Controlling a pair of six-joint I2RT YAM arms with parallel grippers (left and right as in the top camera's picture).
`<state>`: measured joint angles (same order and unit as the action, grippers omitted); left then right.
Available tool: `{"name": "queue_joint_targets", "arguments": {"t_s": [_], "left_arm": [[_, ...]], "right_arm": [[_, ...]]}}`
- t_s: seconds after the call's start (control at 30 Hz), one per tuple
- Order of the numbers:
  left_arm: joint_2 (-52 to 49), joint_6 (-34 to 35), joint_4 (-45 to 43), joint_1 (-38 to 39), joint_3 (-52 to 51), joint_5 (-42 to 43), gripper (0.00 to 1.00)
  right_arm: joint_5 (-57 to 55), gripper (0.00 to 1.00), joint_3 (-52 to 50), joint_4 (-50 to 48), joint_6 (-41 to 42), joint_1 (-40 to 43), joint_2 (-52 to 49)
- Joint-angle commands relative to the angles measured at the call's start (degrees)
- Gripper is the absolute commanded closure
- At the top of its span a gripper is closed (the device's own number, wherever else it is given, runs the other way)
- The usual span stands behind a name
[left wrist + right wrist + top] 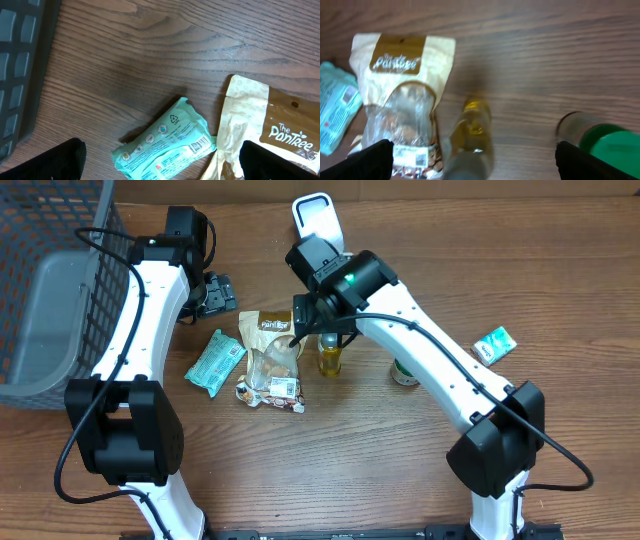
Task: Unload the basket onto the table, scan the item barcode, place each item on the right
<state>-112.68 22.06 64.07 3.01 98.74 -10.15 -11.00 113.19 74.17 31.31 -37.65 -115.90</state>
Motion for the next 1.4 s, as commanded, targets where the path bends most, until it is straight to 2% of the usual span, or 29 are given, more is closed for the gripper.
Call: {"name": "queue_joint_targets", "arguments": {"t_s": [0.0,0.17,0.5,1.37], "left_arm": [[-0.4,-0.9,0.0,0.1,1.1,-0.8,0.00],[-0.4,-0.9,0.0,0.1,1.1,-0.8,0.01],[-0.4,-0.9,0.0,0.1,1.1,-0.8,0.00],[-0.4,-0.9,0.0,0.1,1.1,-0.8,0.00]], "right_arm": [[-3.3,0.00,2.0,0.0,1.8,3.8,3.1],[-2.4,0.00,2.0,1.4,6.3,9.3,3.0],[-1.4,0.00,2.0,3.0,6.2,16.2,3.0],[-1.4,0.00,2.0,2.6,6.2,17.2,3.0]]}}
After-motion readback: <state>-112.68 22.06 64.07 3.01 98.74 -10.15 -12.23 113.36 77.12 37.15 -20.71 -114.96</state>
